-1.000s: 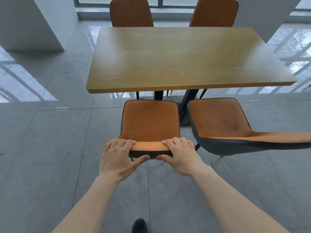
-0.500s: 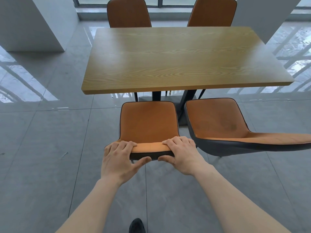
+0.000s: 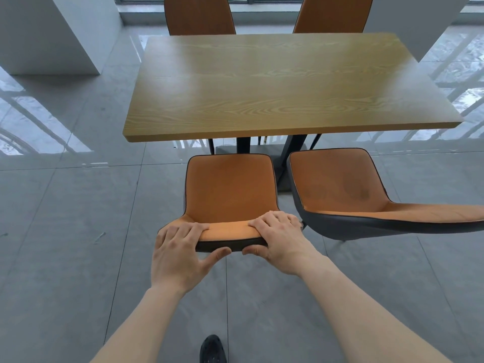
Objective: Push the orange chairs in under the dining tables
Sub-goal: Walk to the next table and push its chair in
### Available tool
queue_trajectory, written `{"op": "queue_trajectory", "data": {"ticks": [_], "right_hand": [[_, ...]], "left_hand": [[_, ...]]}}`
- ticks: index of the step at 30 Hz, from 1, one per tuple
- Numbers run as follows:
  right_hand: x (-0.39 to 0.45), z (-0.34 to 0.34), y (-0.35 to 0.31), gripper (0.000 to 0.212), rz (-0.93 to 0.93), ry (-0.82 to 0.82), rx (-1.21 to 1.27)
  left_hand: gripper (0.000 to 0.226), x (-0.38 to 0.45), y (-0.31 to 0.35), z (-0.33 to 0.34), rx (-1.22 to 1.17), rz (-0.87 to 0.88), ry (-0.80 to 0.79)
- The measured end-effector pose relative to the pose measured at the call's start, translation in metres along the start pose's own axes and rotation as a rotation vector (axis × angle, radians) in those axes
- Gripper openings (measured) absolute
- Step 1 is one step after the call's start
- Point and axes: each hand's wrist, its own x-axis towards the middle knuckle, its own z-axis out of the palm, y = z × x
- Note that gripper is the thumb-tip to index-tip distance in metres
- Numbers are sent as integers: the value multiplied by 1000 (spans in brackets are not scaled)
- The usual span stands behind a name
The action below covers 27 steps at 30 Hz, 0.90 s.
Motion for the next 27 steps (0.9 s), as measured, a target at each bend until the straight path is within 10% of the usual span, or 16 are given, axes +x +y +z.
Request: {"op": "queue_trajectory", "data": {"ticks": [27], "right_hand": [[-23, -7, -16, 81, 121, 37, -36]], "left_hand": [[96, 0, 9, -23, 45, 4, -161]]}}
